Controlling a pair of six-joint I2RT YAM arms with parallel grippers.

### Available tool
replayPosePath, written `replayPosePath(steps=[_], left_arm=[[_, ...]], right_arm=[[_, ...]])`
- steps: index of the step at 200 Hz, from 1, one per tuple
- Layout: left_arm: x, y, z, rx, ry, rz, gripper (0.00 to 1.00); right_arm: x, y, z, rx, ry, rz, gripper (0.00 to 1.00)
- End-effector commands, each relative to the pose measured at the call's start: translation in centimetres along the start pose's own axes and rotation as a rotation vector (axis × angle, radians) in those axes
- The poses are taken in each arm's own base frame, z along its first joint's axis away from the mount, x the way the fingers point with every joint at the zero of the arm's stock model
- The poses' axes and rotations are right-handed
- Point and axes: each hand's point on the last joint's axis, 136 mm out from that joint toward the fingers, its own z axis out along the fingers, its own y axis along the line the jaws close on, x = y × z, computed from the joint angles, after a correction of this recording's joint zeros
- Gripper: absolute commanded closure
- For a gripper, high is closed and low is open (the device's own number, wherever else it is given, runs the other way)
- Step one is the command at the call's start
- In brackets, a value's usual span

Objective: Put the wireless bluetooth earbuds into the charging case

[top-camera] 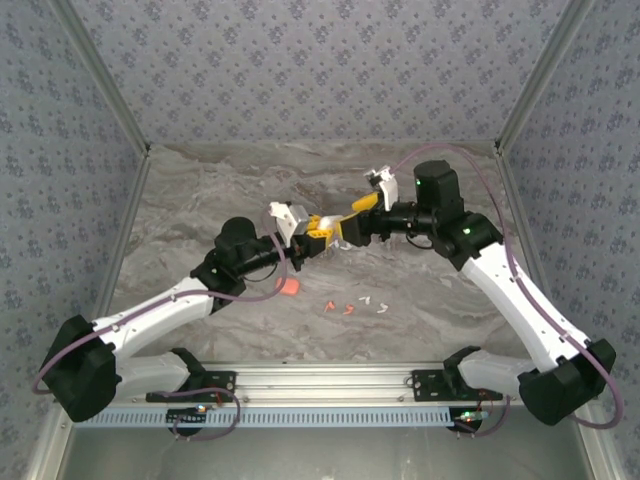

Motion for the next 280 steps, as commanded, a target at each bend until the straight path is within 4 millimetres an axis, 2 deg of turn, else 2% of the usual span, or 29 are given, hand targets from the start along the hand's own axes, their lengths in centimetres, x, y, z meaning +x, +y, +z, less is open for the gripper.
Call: replayPosePath(steps=[1,6,9,18,41,73,100,142,172,233,266,280], left_arm=[[-1.1,2.3,0.5,-0.100,0.020,-0.040,1.00],[-0.9,2.9,0.6,-0.113,0.034,-0.057,1.00],[-0.6,3.3,0.6,-0.123,0.045,-0.068,1.00],[0.0,4.3,0.7,-0.146,0.063,-0.110,1.00],[1.5,7.3,0.9,-0.204,0.097,-0.246,1.00],[4.0,10.8,1.7,-0.266,0.195,-0.384,1.00],[7.8,14.9,2.1,-0.378,0.362,-0.576,1.00],[14.4,18.7,4.0,-0.421,0.552,-0.726,1.00],[18.2,20.4,5.6,-0.426,0.583,-0.807,1.00],[22.7,22.7,6.4,-0.475,0.597,-0.907,1.00],[23.9,23.1,6.2,-0.500,0.610,-0.922,0.85],[24.3,23.3,6.0,-0.518,0.619,-0.919,0.73]], right_arm=[[-1.6,-3.1,-3.2,0.281,-0.093,-0.044,0.09],[-1.9,-3.5,-3.8,0.317,-0.110,-0.045,0.08],[-0.9,-4.3,-3.6,0.345,-0.091,-0.032,0.08],[-0.5,-4.9,-4.2,0.393,-0.100,-0.024,0.05],[0.6,-6.1,-4.7,0.456,-0.090,0.002,0.00],[2.0,-7.4,-4.8,0.510,-0.065,0.043,0.00],[2.3,-8.0,-4.9,0.534,-0.063,0.056,0.00],[2.6,-8.1,-4.9,0.538,-0.063,0.071,0.00],[2.4,-7.8,-5.4,0.536,-0.077,0.075,0.00],[3.4,-8.1,-5.3,0.542,-0.049,0.095,0.00],[3.9,-8.1,-5.1,0.539,-0.036,0.106,0.00],[3.9,-8.1,-5.1,0.539,-0.036,0.105,0.00]])
